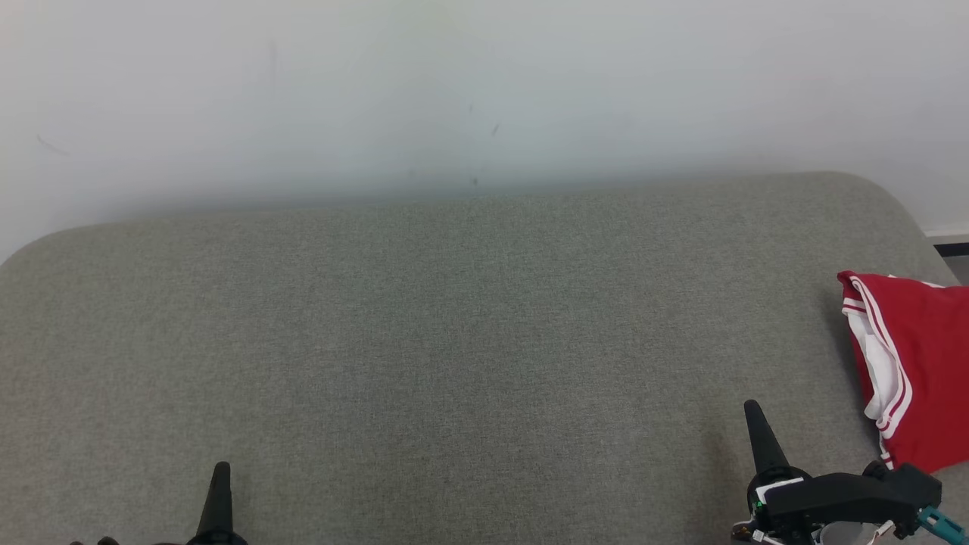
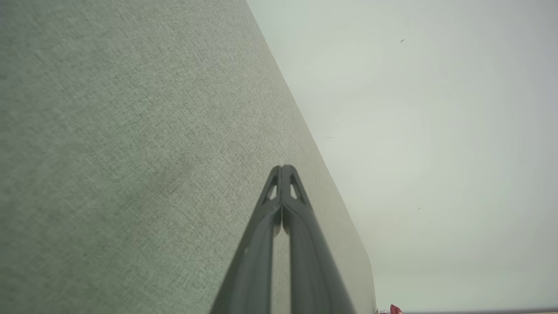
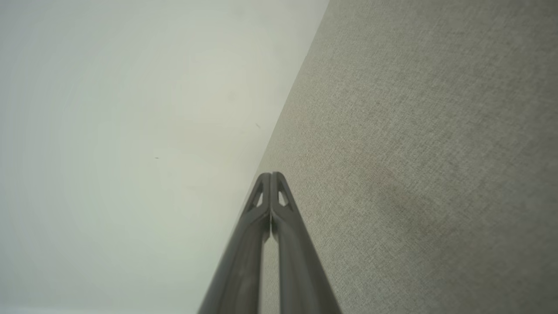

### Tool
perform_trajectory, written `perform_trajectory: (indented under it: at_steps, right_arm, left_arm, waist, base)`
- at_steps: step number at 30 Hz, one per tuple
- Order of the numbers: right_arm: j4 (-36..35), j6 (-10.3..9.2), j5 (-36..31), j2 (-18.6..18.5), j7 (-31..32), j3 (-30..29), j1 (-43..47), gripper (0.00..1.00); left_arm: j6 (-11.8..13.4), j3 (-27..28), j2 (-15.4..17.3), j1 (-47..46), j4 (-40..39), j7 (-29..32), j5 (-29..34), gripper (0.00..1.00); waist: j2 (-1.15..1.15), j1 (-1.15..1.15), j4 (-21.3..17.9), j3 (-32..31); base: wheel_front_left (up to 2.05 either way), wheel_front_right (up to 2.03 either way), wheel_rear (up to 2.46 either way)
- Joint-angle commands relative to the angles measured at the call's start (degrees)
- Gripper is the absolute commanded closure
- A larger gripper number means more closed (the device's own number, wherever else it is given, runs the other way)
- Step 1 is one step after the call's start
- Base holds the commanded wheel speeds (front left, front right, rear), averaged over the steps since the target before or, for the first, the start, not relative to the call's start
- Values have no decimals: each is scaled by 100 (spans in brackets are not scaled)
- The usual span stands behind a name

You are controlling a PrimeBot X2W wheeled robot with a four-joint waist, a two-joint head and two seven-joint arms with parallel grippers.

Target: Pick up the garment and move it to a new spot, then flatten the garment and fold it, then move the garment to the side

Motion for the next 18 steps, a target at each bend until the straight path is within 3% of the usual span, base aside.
perform_trajectory:
  at_steps: [1, 18]
  right_arm:
    - [-87, -7, 184, 7, 32, -18, -67, 100]
    - [-230, -8, 1069, 9, 252, -96, -62, 100]
  left_arm:
    - [-29, 19, 22, -112, -72, 32, -157, 100]
    - [-100, 65, 24, -231, -118, 245, -1032, 100]
  waist:
    - [0, 0, 6, 1]
    - [0, 0, 63, 10]
  base:
    - [0, 0, 0]
    - [0, 0, 0]
